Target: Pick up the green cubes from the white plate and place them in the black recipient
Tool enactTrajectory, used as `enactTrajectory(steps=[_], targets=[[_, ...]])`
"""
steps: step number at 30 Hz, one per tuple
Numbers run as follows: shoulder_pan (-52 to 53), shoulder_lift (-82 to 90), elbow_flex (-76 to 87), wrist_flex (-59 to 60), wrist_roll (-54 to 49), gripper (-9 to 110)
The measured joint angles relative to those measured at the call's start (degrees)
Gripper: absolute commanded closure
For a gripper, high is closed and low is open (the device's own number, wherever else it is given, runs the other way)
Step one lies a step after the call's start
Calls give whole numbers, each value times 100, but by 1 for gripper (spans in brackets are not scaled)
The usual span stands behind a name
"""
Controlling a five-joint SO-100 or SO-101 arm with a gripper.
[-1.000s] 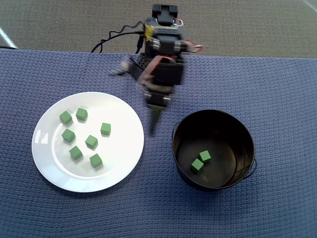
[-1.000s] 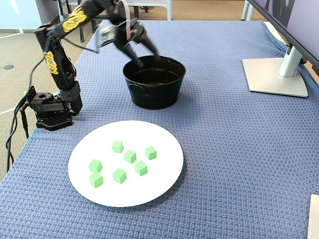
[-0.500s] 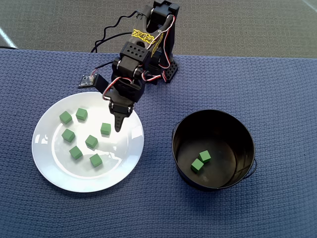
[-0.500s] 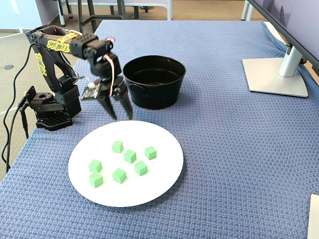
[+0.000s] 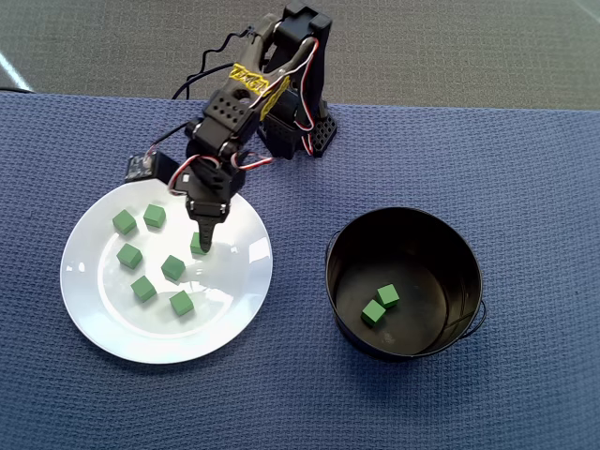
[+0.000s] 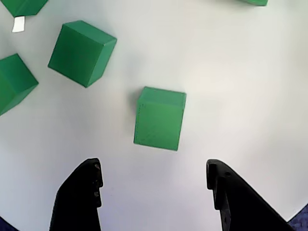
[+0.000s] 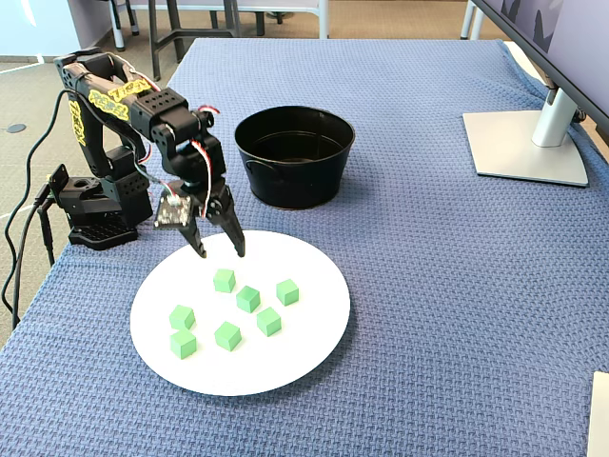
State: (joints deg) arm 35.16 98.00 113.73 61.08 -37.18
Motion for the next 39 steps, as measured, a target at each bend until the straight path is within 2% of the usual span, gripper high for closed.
enactTrajectory(steps=[12,32,36,39], targets=[[299,-932,-343,-378,-149,82],[316,-967,-9,-879,105,93],[290,-967,105,-958,105,92],[246,-967,149,-993,105,97]])
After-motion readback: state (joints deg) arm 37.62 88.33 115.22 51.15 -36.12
